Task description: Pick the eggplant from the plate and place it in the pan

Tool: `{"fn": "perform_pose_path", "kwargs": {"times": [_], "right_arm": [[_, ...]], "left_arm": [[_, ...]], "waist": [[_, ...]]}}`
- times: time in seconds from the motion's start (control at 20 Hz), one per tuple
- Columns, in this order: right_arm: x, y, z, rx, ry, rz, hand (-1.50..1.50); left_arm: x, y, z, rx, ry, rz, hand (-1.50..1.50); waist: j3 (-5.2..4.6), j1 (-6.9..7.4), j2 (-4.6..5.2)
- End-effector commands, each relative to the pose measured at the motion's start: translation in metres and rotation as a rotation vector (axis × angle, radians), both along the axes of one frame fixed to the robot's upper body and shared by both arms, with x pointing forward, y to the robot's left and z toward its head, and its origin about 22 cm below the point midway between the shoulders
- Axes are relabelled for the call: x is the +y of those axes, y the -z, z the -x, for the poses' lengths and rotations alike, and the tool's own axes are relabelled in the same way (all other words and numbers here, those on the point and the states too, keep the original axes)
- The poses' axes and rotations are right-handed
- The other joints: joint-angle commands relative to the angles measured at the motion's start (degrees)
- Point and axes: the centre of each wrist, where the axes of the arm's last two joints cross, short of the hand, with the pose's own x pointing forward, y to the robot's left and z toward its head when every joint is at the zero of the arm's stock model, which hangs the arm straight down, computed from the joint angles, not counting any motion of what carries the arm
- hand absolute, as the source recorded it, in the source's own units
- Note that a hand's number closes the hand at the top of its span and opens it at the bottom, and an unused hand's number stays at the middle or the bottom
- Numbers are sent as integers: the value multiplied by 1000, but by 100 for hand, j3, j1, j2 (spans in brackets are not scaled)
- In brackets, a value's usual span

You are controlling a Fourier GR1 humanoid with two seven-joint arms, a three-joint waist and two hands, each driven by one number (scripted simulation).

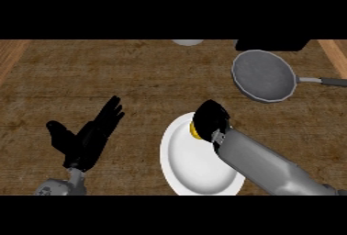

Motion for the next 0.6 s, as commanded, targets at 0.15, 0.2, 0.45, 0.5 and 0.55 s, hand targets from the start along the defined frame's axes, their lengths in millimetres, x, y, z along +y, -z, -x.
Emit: {"fn": "perform_pose_path", "kwargs": {"times": [0.15, 0.2, 0.45, 0.5, 0.55], "right_arm": [[-27, -10, 50, 107, -124, -635, 150], [-40, -21, 48, 49, -129, -710, 150], [-80, -67, 68, -169, -214, -1010, 150], [-84, -68, 76, -182, -202, -1086, 150], [-90, -82, 79, -201, -195, -1163, 150]], "left_arm": [[9, 13, 14, 25, -75, -3, 0], [22, 12, 11, 37, -107, -7, 0], [28, 15, 20, 21, -114, -13, 0], [11, 11, 15, 19, -95, 9, 0], [21, 10, 20, 25, -92, -6, 0]], "waist": [[76, -521, -41], [73, -564, -22], [60, -599, -53], [60, -576, -13], [60, -563, -40]]}}
